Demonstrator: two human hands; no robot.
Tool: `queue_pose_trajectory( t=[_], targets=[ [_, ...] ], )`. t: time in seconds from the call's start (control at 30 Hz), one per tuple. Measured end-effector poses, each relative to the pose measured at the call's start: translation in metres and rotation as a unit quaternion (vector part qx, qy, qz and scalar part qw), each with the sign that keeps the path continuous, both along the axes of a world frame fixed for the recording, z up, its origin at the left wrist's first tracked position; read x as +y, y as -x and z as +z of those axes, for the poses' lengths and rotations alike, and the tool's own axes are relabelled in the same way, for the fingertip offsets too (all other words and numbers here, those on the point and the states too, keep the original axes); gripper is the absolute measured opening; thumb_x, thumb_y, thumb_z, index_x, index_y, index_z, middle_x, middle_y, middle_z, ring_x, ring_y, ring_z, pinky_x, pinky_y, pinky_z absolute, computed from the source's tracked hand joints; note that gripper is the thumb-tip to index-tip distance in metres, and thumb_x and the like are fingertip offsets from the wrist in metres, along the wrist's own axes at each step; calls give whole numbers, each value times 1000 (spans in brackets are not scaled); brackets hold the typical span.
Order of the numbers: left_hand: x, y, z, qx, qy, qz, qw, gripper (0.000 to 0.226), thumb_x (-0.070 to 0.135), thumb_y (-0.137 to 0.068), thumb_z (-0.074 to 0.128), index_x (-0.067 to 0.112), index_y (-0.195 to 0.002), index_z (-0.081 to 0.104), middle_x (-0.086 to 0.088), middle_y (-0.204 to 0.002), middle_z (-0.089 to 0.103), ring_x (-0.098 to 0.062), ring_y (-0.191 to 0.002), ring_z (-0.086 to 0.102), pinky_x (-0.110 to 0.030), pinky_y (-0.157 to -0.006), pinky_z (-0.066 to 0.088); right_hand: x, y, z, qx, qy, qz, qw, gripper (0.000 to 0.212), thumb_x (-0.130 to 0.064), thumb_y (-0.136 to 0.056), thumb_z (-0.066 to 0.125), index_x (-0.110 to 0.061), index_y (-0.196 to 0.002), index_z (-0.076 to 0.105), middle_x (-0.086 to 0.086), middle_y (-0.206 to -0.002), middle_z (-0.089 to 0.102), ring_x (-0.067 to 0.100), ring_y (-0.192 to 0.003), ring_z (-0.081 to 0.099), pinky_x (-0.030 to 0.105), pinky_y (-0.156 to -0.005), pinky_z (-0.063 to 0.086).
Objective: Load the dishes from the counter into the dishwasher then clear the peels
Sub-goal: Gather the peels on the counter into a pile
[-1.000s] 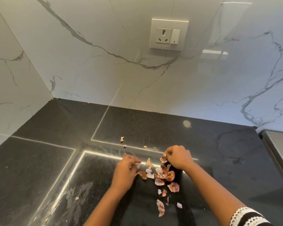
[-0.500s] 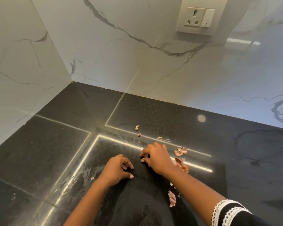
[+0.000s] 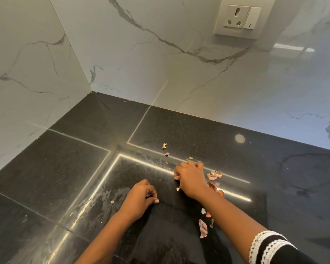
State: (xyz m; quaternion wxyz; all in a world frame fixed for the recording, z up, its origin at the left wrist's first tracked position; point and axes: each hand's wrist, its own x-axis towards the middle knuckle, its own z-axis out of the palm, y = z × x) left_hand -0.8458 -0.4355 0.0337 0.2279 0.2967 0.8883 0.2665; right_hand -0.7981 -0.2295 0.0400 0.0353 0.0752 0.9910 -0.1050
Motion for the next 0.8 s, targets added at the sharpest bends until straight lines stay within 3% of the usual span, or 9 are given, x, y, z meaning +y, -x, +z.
queue_pose_trajectory(
  t=[0.13, 0.3, 0.4, 0.63, 0.8],
  targets=[
    [22, -15, 9, 34, 54, 9, 998, 16, 28, -88, 67, 22, -77, 57, 9, -85, 55, -11, -78, 53, -26, -67, 40, 43, -23, 7, 8, 40, -95, 995, 18, -18, -94, 43, -30, -92, 56, -13, -96, 50, 14, -101, 44, 36, -91, 24],
    [90, -61, 28, 36, -101, -50, 993, 1, 17, -87, 64, 17, -87, 63, 5, -90, 64, -10, -86, 57, -29, -77, 47, 84, -50, 14, -16, 70, -174, 982, 15, -22, -89, 48, -33, -90, 57, -13, -96, 54, 12, -101, 46, 35, -85, 21],
    [109, -69, 24, 41, -155, -77, 984, 17, 7, -86, 61, 17, -98, 67, 5, -101, 64, -7, -97, 54, -19, -84, 43, 87, -59, 13, -3, 89, -187, 978, 13, -26, -88, 53, -37, -87, 59, -16, -93, 54, 10, -100, 47, 34, -82, 19],
    [80, -11, -10, 80, -135, 109, 982, 19, 15, -86, 69, 18, -104, 66, 7, -98, 59, -9, -93, 55, -25, -83, 48, 72, -38, 9, 25, 108, -104, 988, 15, -37, -93, 58, -38, -106, 66, -19, -109, 56, 7, -110, 43, 33, -88, 19],
    [77, 4, -19, -17, -164, 159, 973, 18, 17, -78, 79, 23, -92, 69, 8, -89, 60, -5, -78, 55, -11, -69, 43, 64, 2, 6, 15, 105, -109, 988, 27, -30, -95, 56, -31, -122, 59, -10, -122, 57, 14, -117, 48, 37, -91, 26]
  ],
)
